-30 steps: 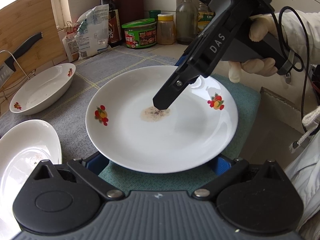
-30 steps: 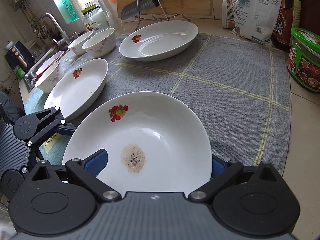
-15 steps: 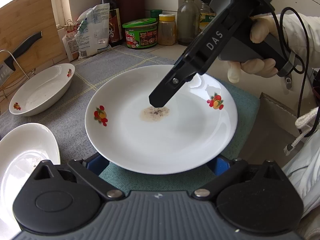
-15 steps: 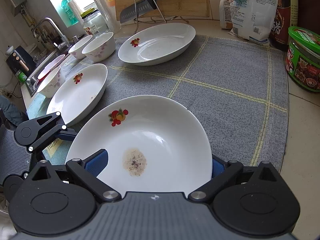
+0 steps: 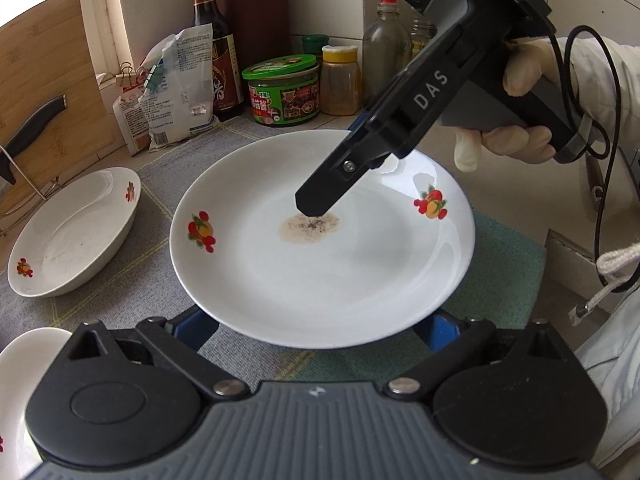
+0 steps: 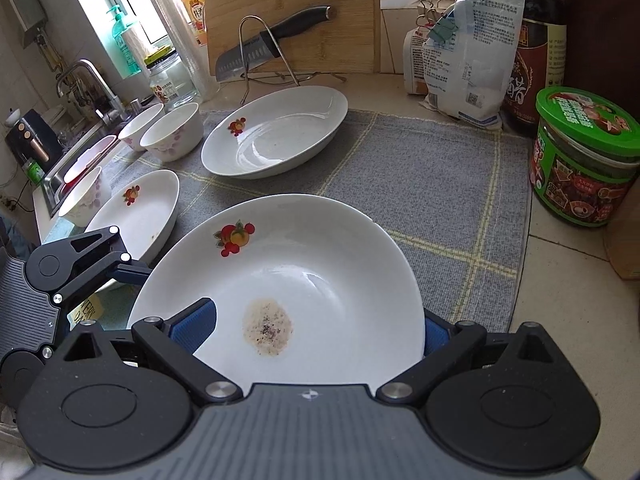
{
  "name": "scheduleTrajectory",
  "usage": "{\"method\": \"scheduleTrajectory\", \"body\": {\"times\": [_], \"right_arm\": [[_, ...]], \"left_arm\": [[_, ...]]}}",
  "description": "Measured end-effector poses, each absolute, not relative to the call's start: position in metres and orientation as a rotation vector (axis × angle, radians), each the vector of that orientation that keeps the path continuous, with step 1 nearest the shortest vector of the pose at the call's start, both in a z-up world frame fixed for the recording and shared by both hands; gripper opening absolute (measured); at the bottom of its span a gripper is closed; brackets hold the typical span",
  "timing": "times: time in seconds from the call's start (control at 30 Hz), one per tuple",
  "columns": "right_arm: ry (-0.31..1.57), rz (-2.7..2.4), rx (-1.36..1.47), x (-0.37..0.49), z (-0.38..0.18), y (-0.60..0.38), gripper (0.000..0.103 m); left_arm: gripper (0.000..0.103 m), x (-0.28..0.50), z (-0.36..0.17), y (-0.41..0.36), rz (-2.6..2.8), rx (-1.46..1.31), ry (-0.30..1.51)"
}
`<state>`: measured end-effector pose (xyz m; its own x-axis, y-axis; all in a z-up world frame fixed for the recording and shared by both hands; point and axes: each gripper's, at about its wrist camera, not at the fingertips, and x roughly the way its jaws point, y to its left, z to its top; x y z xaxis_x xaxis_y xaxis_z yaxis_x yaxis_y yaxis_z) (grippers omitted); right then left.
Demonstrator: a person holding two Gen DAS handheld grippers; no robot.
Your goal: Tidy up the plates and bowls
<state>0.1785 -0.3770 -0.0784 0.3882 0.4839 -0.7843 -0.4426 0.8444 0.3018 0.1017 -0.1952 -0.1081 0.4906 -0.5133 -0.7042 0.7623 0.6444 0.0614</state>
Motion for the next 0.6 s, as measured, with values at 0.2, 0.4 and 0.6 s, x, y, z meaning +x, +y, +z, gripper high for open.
{"method": "scheduleTrajectory", "body": {"times": [0.2,0.4,0.6], "right_arm": [[1.006,0.579,0.034,0.200,-0.082,-0.390,0.102],[0.998,0.574,0.033,0.223,-0.087,-0.402,0.102],[0.990,0.555,0.043,0.240,-0.093,-0.412,0.102]], "left_arm": [[0.101,0.124,-0.110,-0.211,-0.805,0.391,0.708],[0.101,0.144,-0.111,-0.228,-0.803,0.397,0.711],[0.101,0.164,-0.112,-0.235,-0.807,0.396,0.718]]}}
